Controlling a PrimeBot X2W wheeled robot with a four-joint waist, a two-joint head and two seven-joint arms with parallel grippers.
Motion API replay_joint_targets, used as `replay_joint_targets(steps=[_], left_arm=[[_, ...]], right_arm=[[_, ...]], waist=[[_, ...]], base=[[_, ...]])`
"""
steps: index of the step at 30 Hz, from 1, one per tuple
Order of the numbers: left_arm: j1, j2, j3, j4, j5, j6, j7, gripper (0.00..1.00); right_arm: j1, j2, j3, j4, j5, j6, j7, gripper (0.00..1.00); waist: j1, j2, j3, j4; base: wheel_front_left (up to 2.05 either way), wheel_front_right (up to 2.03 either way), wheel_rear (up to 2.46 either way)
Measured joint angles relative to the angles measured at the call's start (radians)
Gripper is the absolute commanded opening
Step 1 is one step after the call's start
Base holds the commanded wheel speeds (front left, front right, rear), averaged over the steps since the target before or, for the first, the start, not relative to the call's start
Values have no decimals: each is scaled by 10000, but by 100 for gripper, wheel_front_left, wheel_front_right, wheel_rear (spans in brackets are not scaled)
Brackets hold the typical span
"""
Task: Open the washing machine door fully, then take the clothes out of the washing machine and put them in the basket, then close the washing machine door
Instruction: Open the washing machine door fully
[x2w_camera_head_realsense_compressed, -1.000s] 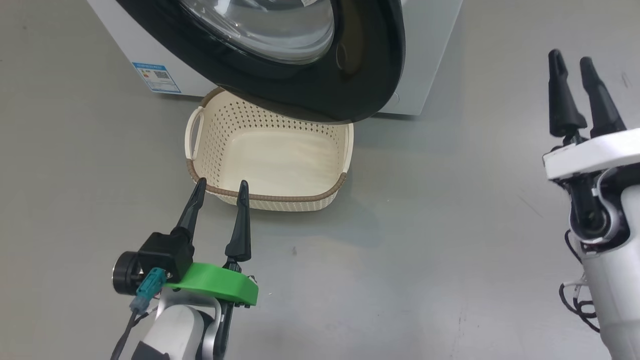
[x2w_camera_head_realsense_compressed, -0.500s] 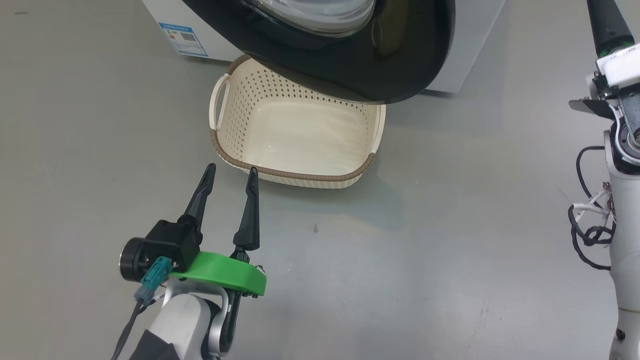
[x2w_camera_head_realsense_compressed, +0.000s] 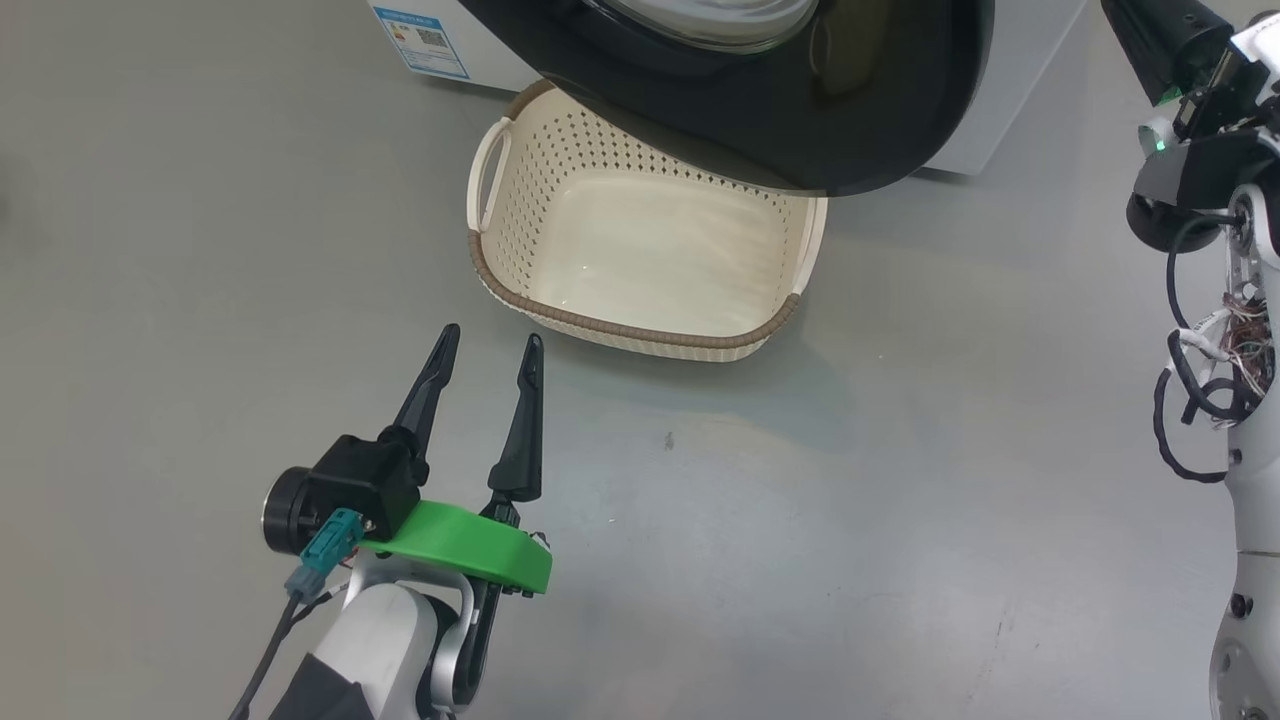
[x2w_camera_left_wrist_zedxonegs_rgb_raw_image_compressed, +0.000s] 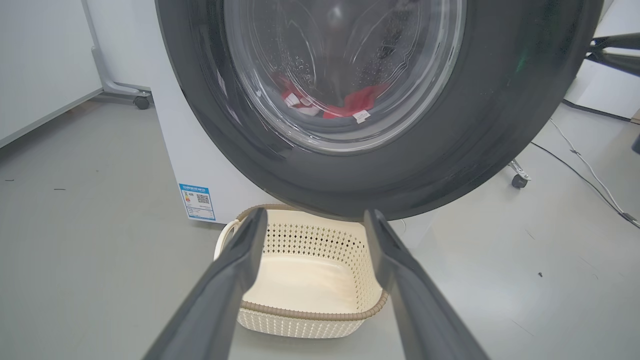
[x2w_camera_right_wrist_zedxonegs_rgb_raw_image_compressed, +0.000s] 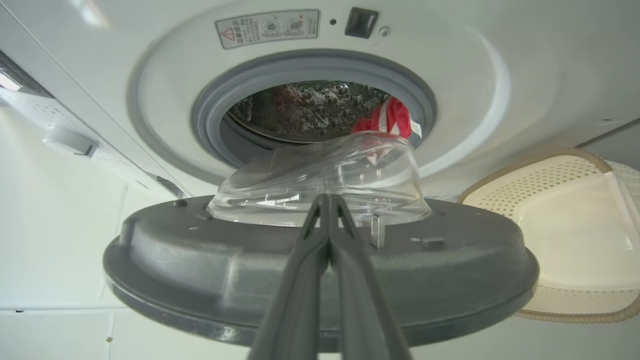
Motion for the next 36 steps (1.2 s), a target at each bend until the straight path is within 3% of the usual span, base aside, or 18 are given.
replay_joint_targets(steps=[2,11,36], left_arm=[[0,2,-6,17,0,0,0,100],[1,-2,4,52,0,0,0,100],[-9,-4,-58,138,0,0,0,100]], right_arm=[[-145,-6,-8,84,123,-205,282,0],[-623,-102,299,560,123,-408,1156,0],[-948,-150,865,1542,476,-504,2644,0]], waist=[[0,0,13,73],[0,0,40,250],[0,0,4,550]], base=[[0,0,0],[0,0,0],[0,0,0]])
